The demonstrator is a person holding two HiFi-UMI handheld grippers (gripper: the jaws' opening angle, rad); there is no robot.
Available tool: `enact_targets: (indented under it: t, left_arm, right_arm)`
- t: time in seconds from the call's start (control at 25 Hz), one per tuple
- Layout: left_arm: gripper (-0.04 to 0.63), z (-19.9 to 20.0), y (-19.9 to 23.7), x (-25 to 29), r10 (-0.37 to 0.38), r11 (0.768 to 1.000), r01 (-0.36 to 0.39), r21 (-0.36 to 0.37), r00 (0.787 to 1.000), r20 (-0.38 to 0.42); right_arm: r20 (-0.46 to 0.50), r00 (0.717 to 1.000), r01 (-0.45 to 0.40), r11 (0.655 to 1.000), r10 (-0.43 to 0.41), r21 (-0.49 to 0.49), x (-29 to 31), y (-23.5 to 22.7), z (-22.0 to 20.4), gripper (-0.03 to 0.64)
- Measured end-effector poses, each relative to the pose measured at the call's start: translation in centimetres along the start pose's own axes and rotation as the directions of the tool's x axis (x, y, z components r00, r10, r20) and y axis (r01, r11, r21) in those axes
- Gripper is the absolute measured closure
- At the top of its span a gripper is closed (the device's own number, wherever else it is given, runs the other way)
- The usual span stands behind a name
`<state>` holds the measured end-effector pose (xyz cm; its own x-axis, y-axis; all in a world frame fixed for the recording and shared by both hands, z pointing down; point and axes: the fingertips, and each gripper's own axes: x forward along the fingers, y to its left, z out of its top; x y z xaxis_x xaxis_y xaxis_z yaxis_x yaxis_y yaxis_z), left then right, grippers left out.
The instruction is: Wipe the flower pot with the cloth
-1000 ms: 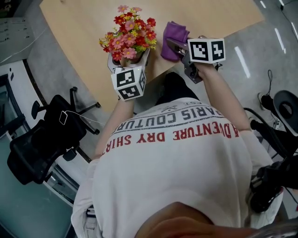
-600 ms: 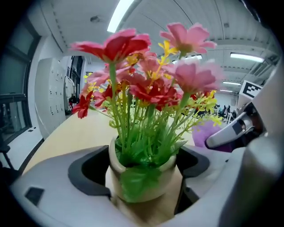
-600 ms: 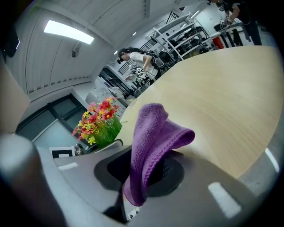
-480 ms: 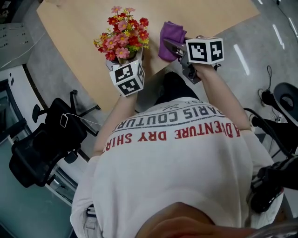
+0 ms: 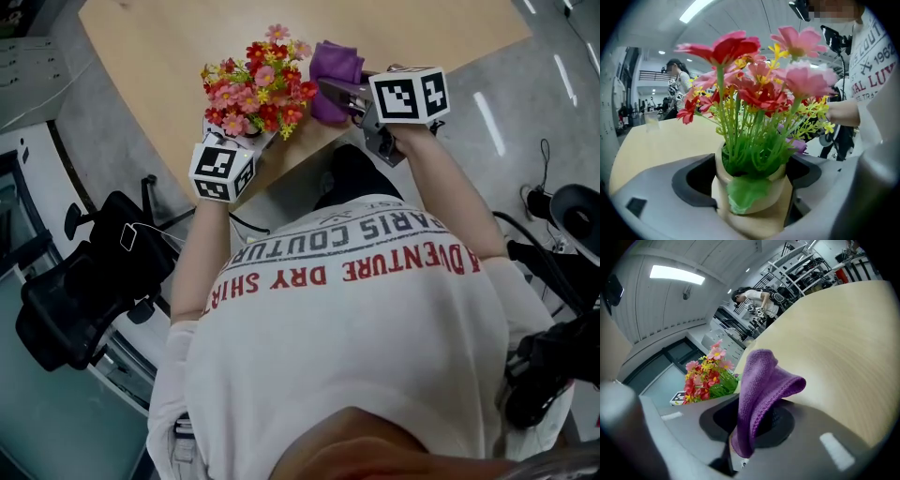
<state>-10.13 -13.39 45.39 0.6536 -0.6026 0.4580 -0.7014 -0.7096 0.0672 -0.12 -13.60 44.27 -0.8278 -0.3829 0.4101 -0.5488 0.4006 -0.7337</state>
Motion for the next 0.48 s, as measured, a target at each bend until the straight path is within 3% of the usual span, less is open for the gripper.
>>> enact_targets:
  t: [0.24, 0.48]
  left_arm:
    - [0.129, 0.1, -1.2, -0.1, -0.144, 0.986, 0.148, 0.074, 0.988, -0.05]
    - [0.129, 0.1, -0.9, -0.5, -0.152, 0.985, 0.154, 0.074, 0.988, -0.039]
  right_arm:
    - [-0.026, 0.996, -0.085, 0.996, 0.086, 0.023, 0.5, 1.5, 0.5, 0.571]
    - [-0.055, 0.991, -0.123, 0.992, 0.125, 0.033, 2.2, 2.4, 0.8, 0.571]
